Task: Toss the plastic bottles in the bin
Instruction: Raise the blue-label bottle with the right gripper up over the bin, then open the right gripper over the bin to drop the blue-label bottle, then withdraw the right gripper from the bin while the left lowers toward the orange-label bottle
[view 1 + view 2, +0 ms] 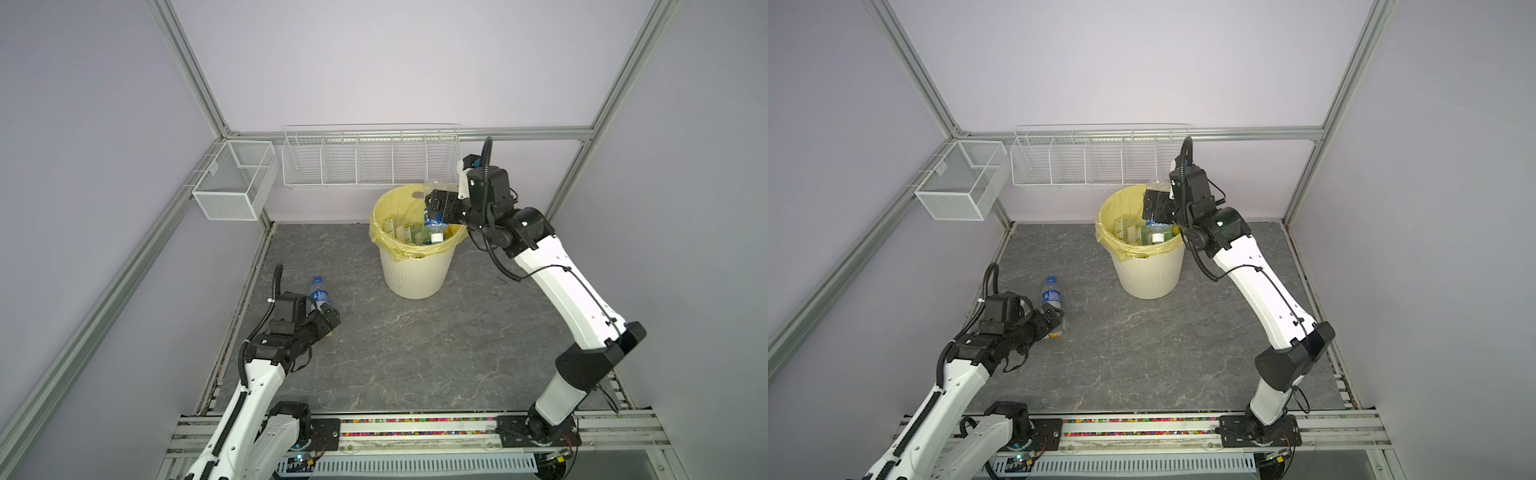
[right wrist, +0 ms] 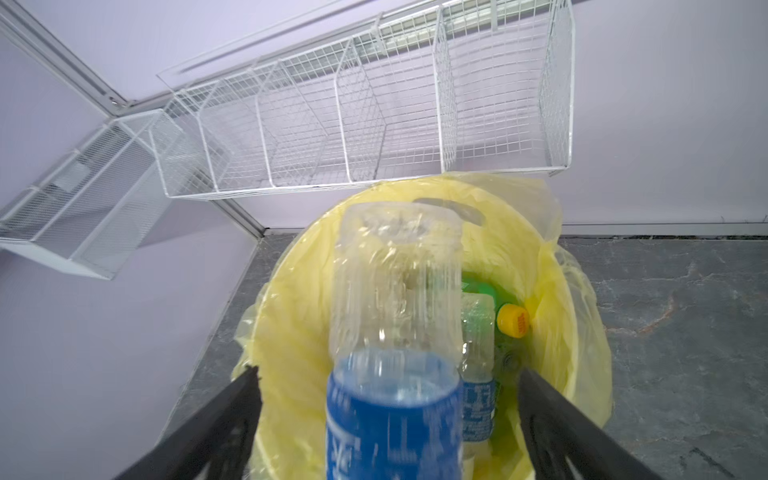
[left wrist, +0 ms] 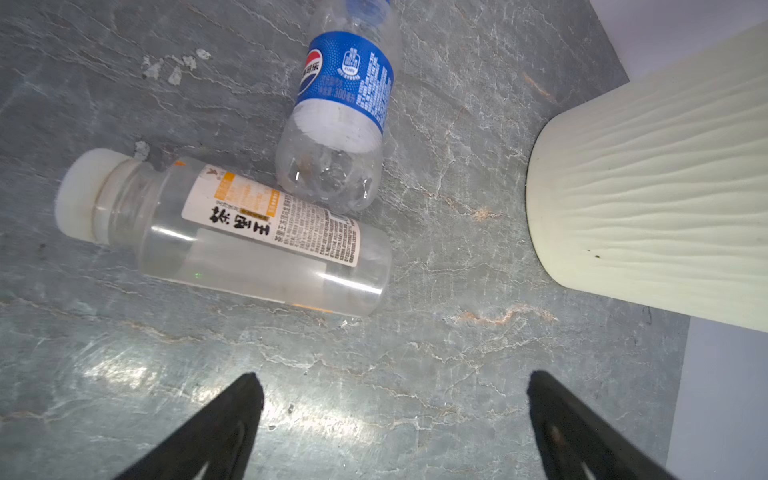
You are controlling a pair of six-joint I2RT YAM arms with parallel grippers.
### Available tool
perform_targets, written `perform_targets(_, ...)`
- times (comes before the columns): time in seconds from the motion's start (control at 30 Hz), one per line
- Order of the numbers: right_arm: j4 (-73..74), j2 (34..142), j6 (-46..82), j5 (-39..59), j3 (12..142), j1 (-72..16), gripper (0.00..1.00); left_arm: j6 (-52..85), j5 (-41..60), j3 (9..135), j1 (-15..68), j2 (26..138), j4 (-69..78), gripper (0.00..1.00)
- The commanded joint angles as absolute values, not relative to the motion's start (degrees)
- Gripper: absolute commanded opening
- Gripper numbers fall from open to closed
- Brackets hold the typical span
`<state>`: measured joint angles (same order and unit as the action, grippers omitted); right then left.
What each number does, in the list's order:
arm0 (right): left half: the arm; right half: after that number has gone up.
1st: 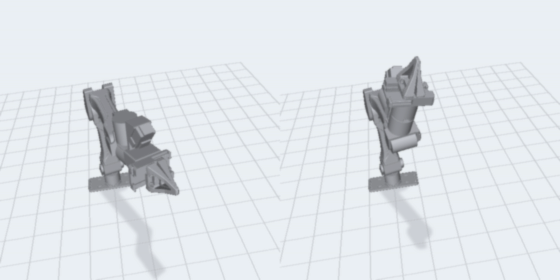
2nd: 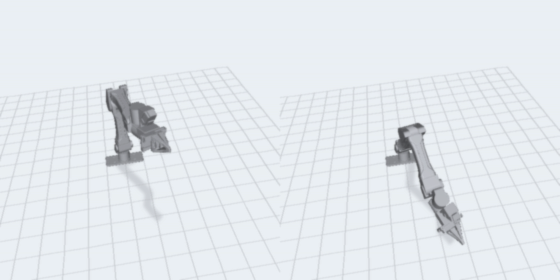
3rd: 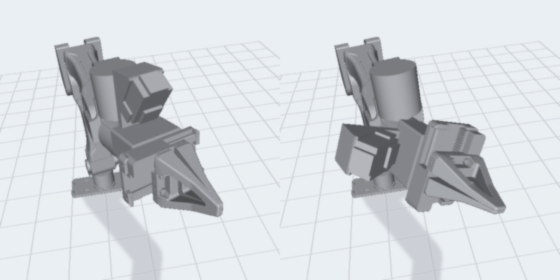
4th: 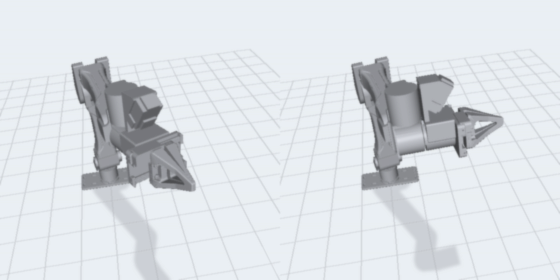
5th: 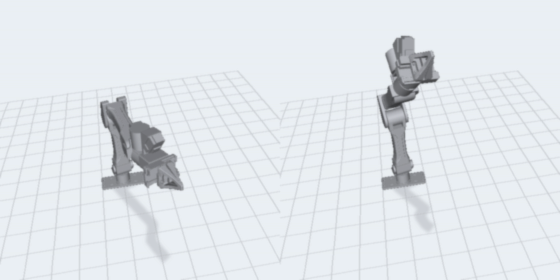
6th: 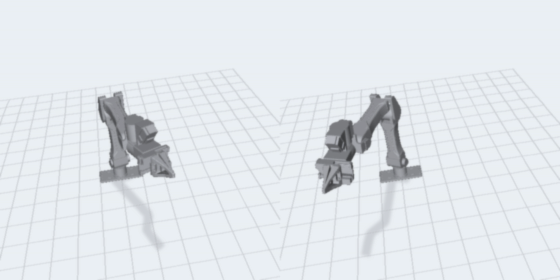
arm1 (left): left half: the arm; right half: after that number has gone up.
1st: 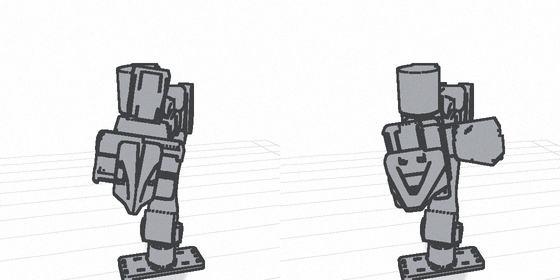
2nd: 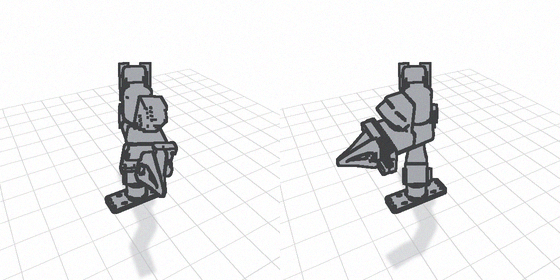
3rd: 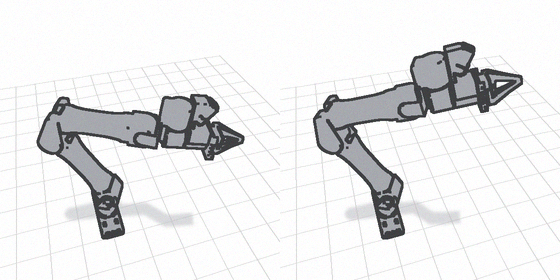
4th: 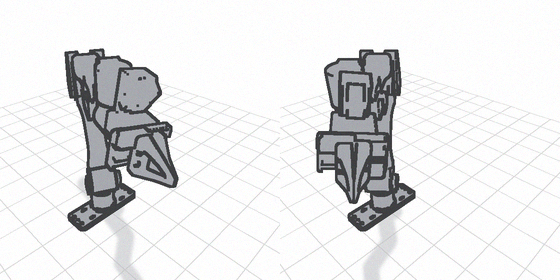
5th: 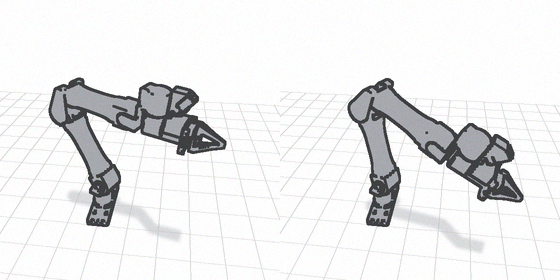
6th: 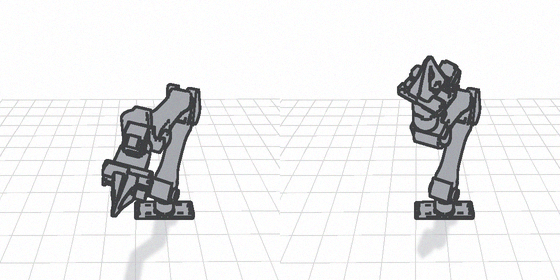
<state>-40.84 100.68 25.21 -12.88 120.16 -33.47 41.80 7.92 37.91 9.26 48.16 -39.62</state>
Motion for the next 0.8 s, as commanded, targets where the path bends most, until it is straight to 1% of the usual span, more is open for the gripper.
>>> perform_targets(0.0,-43.8,98.4,23.9,-11.4,120.6,-33.3,0.88,42.5,6.8,40.4,8.9,47.6,-41.2,0.99)
perform_targets(0.2,-37.7,85.2,25.0,-11.1,104.6,-33.3,0.88,42.3,6.5,40.8,8.8,47.7,-41.2,0.99)
perform_targets(0.4,-37.7,73.9,25.3,-10.6,91.1,-33.3,0.88,42.1,5.6,40.7,8.9,48.3,-41.7,0.99)
perform_targets(0.6,-38.7,66.3,26.3,-9.7,80.1,-33.3,0.88,42.3,5.0,40.8,8.9,48.4,-42.1,0.99)
perform_targets(0.77,-39.2,62.5,27.7,-9.3,73.7,-33.2,0.88,42.5,4.1,41.1,8.9,48.4,-42.8,0.99)
